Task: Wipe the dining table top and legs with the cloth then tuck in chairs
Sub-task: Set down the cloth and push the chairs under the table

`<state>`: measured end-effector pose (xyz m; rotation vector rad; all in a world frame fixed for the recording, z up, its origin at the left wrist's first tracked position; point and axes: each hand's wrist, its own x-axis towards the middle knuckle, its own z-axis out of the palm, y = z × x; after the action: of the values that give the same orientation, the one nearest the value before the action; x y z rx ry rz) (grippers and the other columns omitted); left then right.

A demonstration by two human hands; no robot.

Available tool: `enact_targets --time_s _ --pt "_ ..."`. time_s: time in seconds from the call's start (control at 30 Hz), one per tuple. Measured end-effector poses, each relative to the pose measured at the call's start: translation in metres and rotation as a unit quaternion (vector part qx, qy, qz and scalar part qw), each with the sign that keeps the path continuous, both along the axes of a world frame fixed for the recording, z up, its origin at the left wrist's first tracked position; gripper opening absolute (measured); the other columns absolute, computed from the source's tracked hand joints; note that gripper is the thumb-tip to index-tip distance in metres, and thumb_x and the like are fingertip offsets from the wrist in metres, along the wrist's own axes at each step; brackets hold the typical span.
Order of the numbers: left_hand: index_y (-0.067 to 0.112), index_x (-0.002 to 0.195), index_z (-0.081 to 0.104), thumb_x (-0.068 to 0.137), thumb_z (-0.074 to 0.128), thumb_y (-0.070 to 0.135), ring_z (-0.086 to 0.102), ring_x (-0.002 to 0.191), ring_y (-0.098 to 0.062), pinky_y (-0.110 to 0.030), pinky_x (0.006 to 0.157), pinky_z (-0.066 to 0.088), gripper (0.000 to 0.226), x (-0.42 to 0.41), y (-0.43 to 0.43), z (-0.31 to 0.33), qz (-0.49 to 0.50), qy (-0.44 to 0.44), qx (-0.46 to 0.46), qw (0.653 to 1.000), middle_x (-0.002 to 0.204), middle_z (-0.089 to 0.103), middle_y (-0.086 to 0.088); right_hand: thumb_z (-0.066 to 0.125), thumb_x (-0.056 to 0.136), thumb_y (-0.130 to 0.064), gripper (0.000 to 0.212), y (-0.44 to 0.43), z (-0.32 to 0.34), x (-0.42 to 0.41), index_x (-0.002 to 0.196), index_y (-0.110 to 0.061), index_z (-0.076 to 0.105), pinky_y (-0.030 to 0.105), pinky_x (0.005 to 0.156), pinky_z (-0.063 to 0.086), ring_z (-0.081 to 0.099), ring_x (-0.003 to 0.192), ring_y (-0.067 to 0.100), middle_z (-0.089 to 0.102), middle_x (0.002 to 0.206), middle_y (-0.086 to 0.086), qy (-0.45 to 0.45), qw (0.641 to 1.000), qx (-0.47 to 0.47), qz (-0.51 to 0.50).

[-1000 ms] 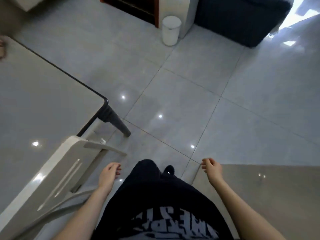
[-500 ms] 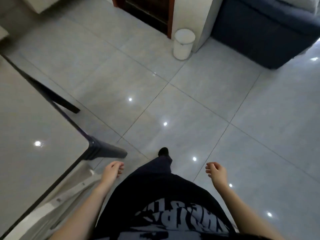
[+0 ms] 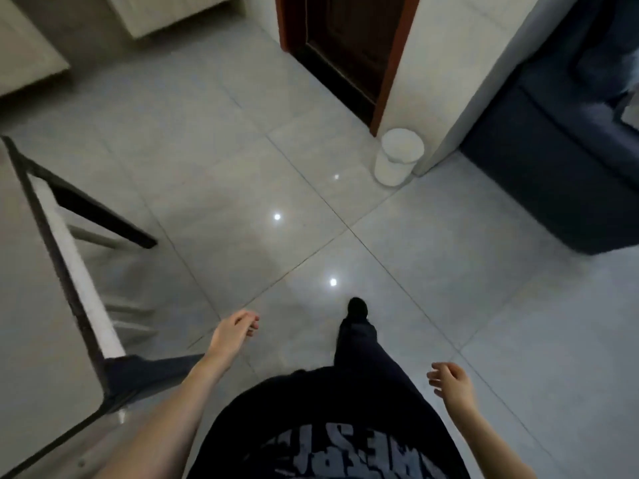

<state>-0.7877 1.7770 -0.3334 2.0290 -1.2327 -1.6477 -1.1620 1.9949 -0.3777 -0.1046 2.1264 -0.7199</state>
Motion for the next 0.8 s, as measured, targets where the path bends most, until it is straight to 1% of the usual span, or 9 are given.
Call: enact_targets --time_s 0.07,0.13,0.27,0.4,0.5,0.57,0.63,0.73,0.8 --pt "0.009 0.082 0.064 0.097 0.044 0.011 0.054 0.065 -0.018 -0.023 0.061 0.042 0.025 -0.016 -0.004 0.0 0.068 -0.005 0.015 0.998 0.073 0.06 -0.006 0.045 0.093 -0.005 0.02 -0.059 0.002 -0.037 0.087 -0.004 0.064 0.031 0.062 0.043 0.059 0.068 0.029 0.066 0.081 0.02 0.004 0.999 -0.006 0.053" --pt "0.007 0.08 0.063 0.097 0.045 0.012 0.052 0.062 -0.017 -0.024 0.057 0.04 0.025 -0.028 0.001 0.002 0.148 -0.012 0.04 0.988 0.071 0.059 -0.007 0.048 0.093 -0.005 0.018 -0.119 0.011 -0.065 0.084 -0.004 0.064 0.03 0.06 0.042 0.058 0.066 0.028 0.064 0.078 0.018 0.003 0.994 -0.018 0.103" --pt "0.002 0.083 0.066 0.095 0.05 0.015 0.057 0.067 -0.025 -0.031 0.062 0.044 0.024 -0.048 0.024 0.006 0.292 -0.026 0.06 0.954 0.077 0.064 -0.013 0.049 0.095 -0.007 0.018 -0.232 0.029 -0.09 0.084 -0.005 0.064 0.034 0.067 0.046 0.06 0.069 0.026 0.064 0.078 0.015 -0.001 0.973 -0.05 0.226" --pt "0.002 0.086 0.065 0.095 0.044 0.011 0.056 0.071 -0.029 -0.033 0.065 0.043 0.024 -0.066 0.043 0.015 0.389 -0.022 0.076 0.918 0.082 0.063 -0.017 0.047 0.095 -0.004 0.02 -0.324 0.033 -0.081 0.088 -0.002 0.066 0.035 0.07 0.048 0.06 0.069 0.025 0.063 0.077 0.013 -0.018 0.944 -0.074 0.321" --pt "-0.002 0.089 0.064 0.094 0.044 0.007 0.054 0.072 -0.029 -0.032 0.065 0.042 0.022 -0.078 0.046 0.014 0.45 -0.012 0.089 0.889 0.082 0.061 -0.018 0.045 0.095 -0.003 0.022 -0.384 0.029 -0.063 0.087 -0.009 0.065 0.03 0.063 0.047 0.061 0.07 0.022 0.064 0.079 0.011 -0.04 0.92 -0.073 0.383" --pt "-0.002 0.089 0.064 0.094 0.044 0.007 0.054 0.071 -0.029 -0.031 0.063 0.041 0.023 -0.083 0.039 0.008 0.479 -0.007 0.099 0.872 0.082 0.062 -0.019 0.045 0.095 -0.004 0.023 -0.42 0.02 -0.05 0.086 -0.01 0.065 0.027 0.06 0.046 0.06 0.069 0.022 0.065 0.078 0.011 -0.042 0.909 -0.068 0.41" --pt "-0.001 0.087 0.064 0.094 0.043 0.007 0.054 0.07 -0.028 -0.03 0.062 0.04 0.024 -0.084 0.021 0.002 0.502 -0.001 0.104 0.858 0.083 0.062 -0.02 0.043 0.095 -0.002 0.022 -0.455 0.013 -0.038 0.089 -0.005 0.064 0.026 0.058 0.044 0.059 0.065 0.021 0.063 0.077 0.012 -0.044 0.9 -0.064 0.429" --pt "-0.001 0.087 0.064 0.094 0.042 0.006 0.055 0.074 -0.03 -0.032 0.065 0.042 0.024 -0.076 -0.025 -0.007 0.525 0.013 0.099 0.845 0.084 0.062 -0.021 0.04 0.097 -0.001 0.022 -0.507 0.002 -0.02 0.097 0.002 0.062 0.024 0.054 0.044 0.055 0.062 0.019 0.06 0.073 0.011 -0.045 0.891 -0.053 0.448" --pt "-0.001 0.089 0.064 0.094 0.043 0.006 0.055 0.073 -0.029 -0.031 0.064 0.041 0.023 -0.063 -0.069 -0.008 0.535 0.027 0.086 0.84 0.08 0.061 -0.019 0.039 0.098 0.0 0.023 -0.542 -0.003 -0.009 0.101 0.007 0.061 0.016 0.047 0.044 0.053 0.06 0.02 0.059 0.071 0.011 -0.04 0.891 -0.049 0.449"
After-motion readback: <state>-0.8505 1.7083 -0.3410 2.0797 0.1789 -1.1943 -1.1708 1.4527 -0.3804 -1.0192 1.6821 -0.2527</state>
